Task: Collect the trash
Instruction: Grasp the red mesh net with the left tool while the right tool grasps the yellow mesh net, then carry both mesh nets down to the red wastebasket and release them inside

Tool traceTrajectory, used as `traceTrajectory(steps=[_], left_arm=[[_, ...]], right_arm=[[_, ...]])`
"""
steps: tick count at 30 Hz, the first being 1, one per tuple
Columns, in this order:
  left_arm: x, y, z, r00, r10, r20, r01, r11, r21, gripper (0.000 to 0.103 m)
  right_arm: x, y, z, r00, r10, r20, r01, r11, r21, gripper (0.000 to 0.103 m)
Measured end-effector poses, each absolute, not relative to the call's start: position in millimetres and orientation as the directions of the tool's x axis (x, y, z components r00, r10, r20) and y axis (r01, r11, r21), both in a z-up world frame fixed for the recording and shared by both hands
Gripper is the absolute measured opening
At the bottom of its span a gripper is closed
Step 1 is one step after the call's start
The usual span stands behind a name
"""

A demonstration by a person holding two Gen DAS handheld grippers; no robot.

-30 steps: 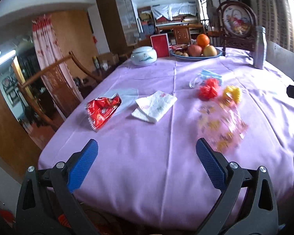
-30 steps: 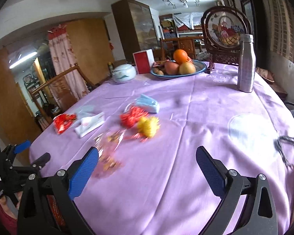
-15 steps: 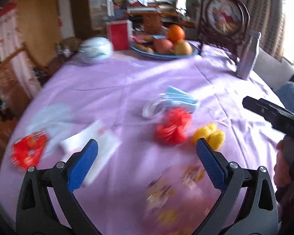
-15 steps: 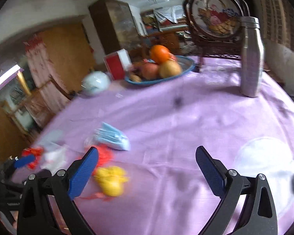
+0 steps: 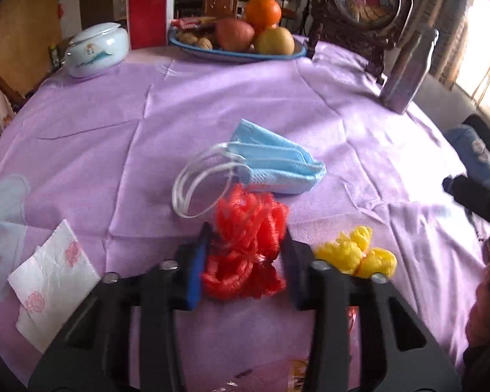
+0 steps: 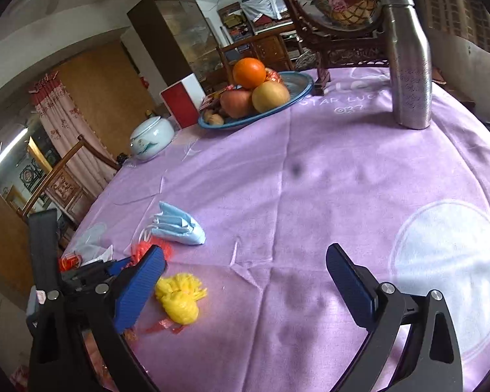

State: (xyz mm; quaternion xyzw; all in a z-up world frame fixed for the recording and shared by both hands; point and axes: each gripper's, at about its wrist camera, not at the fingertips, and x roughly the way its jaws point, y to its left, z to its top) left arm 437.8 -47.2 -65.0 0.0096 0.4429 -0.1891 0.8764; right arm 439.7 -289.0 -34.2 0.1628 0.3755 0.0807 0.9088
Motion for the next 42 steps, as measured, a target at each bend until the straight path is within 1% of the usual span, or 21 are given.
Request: traceTrajectory(steps=[3,5,9,12,14,15,16,18,19,21,25,28,30,32,33,34,36,40,41,42], left_arm=[[432.6,-27.0,-51.2,0.591,-0.344,-0.729,0.296,0.934,-0.201,0.038],[428.7,-12.9,-42.4,0.634,-0.336,-0.697,0.259,0.941,-0.218,0.038],[425.7,-1.3,-37.4,0.659,-0.314,-0.683,0.219,0.95,-0.225,0.039],[427.1,-3.2,-38.0,0.658,-0.299,-0.692,0.206,0.954,-0.216,0.039],[427.6,-5.5,-38.4,0.655,-0.292,-0.697,0.208,0.956,-0.205,0.039],[427.6,-7.4,-38.6,0.653,-0.292,-0.699,0.213,0.956,-0.2,0.039],[428.1,-9.8,-39.3,0.651,-0.291,-0.701,0.217,0.956,-0.195,0.039],[428.3,-11.1,-41.1,0.646,-0.288,-0.707,0.222,0.957,-0.187,0.039],[428.7,-11.2,-42.5,0.642,-0.286,-0.711,0.222,0.957,-0.184,0.04],[432.0,-11.3,-47.3,0.627,-0.281,-0.727,0.216,0.959,-0.185,0.04],[441.1,-9.7,-61.8,0.573,-0.269,-0.774,0.192,0.962,-0.192,0.04],[445.3,-11.8,-71.0,0.545,-0.24,-0.803,0.179,0.969,-0.168,0.04],[444.7,-16.1,-71.6,0.551,-0.219,-0.805,0.184,0.973,-0.138,0.041],[443.2,-19.6,-71.6,0.553,-0.208,-0.807,0.196,0.974,-0.116,0.044],[442.9,-19.5,-71.9,0.551,-0.213,-0.807,0.203,0.972,-0.118,0.049],[442.7,-19.6,-72.1,0.549,-0.22,-0.807,0.207,0.971,-0.123,0.052],[441.4,-19.7,-72.1,0.55,-0.22,-0.806,0.21,0.97,-0.121,0.053],[440.1,-21.2,-71.4,0.556,-0.209,-0.804,0.212,0.971,-0.106,0.053],[438.5,-20.5,-69.5,0.565,-0.206,-0.799,0.211,0.972,-0.102,0.05],[436.2,-19.2,-66.5,0.583,-0.203,-0.787,0.207,0.973,-0.098,0.044]], right_arm=[[439.5,-278.2,-37.9,0.684,0.276,-0.675,-0.059,0.943,0.327,0.098],[440.8,-268.8,-41.7,0.658,0.308,-0.687,-0.099,0.94,0.327,0.096],[443.5,-246.6,-50.3,0.593,0.38,-0.71,-0.185,0.923,0.339,0.089],[445.9,-231.7,-57.4,0.566,0.369,-0.737,-0.21,0.929,0.304,0.081],[447.6,-225.9,-61.0,0.545,0.379,-0.748,-0.224,0.925,0.305,0.07],[449.1,-221.9,-63.6,0.528,0.39,-0.754,-0.234,0.921,0.312,0.067],[449.4,-219.7,-64.9,0.52,0.395,-0.758,-0.239,0.919,0.315,0.061],[449.7,-213.7,-68.7,0.504,0.391,-0.77,-0.252,0.919,0.302,0.044],[449.9,-212.1,-70.0,0.501,0.387,-0.774,-0.255,0.921,0.295,0.028],[449.3,-213.6,-69.6,0.504,0.389,-0.771,-0.253,0.92,0.299,0.029],[444.8,-229.4,-56.7,0.576,0.343,-0.742,-0.202,0.939,0.278,0.029],[445.9,-243.5,-55.0,0.585,0.329,-0.742,-0.155,0.943,0.295,0.029],[447.3,-250.2,-57.8,0.58,0.314,-0.752,-0.125,0.946,0.298,0.029],[448.2,-252.8,-60.6,0.574,0.306,-0.76,-0.113,0.948,0.296,0.029],[448.6,-252.5,-61.5,0.57,0.302,-0.764,-0.111,0.95,0.293,0.029],[448.6,-252.1,-62.5,0.568,0.301,-0.766,-0.112,0.95,0.29,0.029],[448.1,-249.6,-63.0,0.566,0.299,-0.768,-0.121,0.952,0.281,0.029],[452.2,-246.5,-66.2,0.558,0.287,-0.779,-0.124,0.957,0.264,0.032],[452.9,-246.6,-67.5,0.553,0.286,-0.782,-0.121,0.957,0.264,0.031],[454.0,-247.3,-68.9,0.549,0.286,-0.785,-0.117,0.957,0.267,0.03]])
